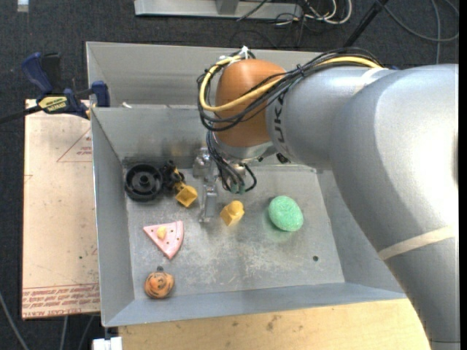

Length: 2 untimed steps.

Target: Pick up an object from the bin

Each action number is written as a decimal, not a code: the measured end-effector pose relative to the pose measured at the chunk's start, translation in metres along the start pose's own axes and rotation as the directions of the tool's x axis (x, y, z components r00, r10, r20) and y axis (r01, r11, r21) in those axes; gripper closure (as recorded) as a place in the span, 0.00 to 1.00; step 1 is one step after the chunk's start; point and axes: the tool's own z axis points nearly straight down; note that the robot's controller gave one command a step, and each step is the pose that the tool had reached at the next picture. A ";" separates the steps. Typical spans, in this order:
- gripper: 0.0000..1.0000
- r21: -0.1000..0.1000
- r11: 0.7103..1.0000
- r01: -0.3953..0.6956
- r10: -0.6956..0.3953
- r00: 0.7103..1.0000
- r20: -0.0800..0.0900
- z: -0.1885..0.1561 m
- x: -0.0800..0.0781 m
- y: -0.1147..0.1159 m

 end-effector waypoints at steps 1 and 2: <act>0.00 0.000 1.000 0.012 -0.012 1.000 -0.001 0.000 0.000 0.001; 0.00 0.001 0.994 0.110 -0.110 0.994 0.000 0.000 -0.006 0.021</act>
Offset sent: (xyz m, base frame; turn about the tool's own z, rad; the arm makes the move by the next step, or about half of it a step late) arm 0.0067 0.0215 -0.0007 -0.1121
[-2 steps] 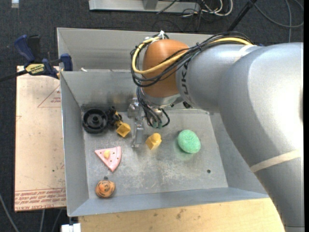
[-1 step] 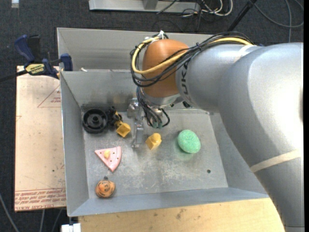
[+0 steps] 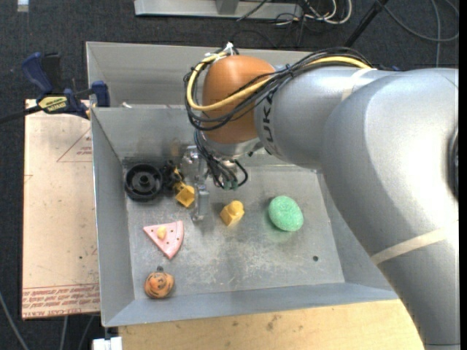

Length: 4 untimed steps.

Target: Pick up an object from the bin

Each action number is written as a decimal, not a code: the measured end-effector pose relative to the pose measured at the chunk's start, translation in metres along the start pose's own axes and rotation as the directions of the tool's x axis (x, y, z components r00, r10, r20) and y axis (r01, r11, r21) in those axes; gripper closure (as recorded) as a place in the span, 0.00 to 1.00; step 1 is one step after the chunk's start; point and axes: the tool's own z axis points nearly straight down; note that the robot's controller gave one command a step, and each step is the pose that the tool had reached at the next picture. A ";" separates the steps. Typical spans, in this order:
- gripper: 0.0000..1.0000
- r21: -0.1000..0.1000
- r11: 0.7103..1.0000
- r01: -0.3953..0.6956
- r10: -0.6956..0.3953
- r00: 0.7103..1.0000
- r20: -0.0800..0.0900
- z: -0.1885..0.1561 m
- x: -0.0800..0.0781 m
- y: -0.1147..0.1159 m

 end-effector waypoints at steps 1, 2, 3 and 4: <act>0.00 0.000 1.000 0.004 -0.004 1.000 -0.001 0.000 -0.002 0.011; 0.00 0.001 0.998 0.059 -0.059 0.998 0.000 0.000 -0.003 0.014; 1.00 -0.001 0.994 0.107 -0.107 0.994 0.000 0.000 -0.002 0.027; 1.00 -0.001 0.994 0.107 -0.107 0.994 0.000 0.000 -0.002 0.027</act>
Offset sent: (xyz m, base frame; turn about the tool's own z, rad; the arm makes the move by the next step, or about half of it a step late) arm 0.0022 0.0105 -0.0006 -0.2863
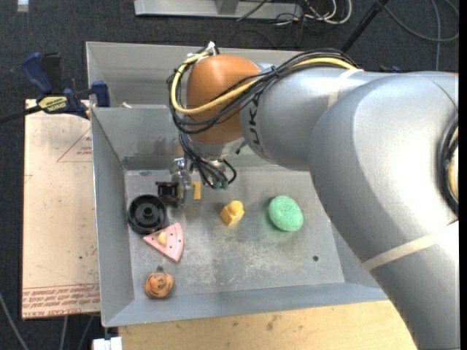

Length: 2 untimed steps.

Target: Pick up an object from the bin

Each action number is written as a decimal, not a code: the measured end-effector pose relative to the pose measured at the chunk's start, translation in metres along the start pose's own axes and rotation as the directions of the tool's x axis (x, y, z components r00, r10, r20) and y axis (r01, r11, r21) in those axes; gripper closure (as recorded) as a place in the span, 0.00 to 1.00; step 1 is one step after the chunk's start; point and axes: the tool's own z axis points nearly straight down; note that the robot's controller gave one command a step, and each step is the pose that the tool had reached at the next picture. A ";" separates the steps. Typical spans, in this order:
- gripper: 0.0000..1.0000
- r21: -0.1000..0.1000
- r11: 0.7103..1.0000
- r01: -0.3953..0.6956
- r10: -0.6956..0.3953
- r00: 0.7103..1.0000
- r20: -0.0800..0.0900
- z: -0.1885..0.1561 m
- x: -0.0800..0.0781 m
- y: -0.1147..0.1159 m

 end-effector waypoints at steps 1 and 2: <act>1.00 0.001 1.000 0.015 -0.015 1.000 0.001 -0.156 0.020 0.008; 1.00 0.001 1.000 0.014 -0.014 1.000 -0.001 -0.155 0.021 0.007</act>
Offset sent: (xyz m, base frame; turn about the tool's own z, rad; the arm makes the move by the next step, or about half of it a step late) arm 0.0000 0.0000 0.0000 0.0000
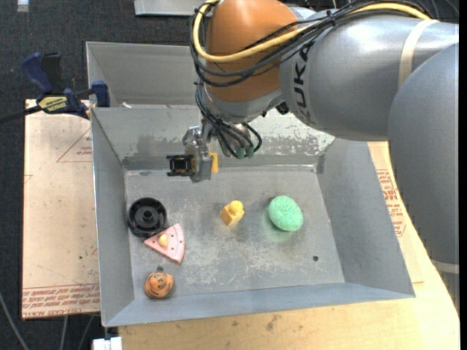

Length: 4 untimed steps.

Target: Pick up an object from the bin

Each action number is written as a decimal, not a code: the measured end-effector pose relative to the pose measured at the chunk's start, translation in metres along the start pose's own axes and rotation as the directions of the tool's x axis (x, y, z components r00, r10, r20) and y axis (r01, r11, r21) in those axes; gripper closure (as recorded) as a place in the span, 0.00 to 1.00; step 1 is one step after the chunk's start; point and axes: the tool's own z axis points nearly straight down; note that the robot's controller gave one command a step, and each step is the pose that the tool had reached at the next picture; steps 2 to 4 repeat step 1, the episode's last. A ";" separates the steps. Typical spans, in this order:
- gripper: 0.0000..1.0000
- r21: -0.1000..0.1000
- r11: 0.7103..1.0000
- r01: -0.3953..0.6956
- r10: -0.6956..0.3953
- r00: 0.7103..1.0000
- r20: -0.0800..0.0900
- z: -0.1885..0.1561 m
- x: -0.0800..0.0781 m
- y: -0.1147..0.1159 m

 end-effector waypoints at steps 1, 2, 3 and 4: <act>1.00 0.000 1.000 -0.001 0.001 1.000 0.000 0.000 0.000 0.000; 1.00 0.000 1.000 -0.001 0.001 1.000 0.000 0.000 0.000 0.000; 1.00 0.000 1.000 -0.001 0.001 1.000 0.000 0.000 0.000 0.000; 1.00 0.000 1.000 -0.001 0.001 1.000 0.000 0.000 0.000 0.000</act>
Offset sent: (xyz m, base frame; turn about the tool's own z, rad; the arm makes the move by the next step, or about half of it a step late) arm 0.0000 0.0000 0.0000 0.0000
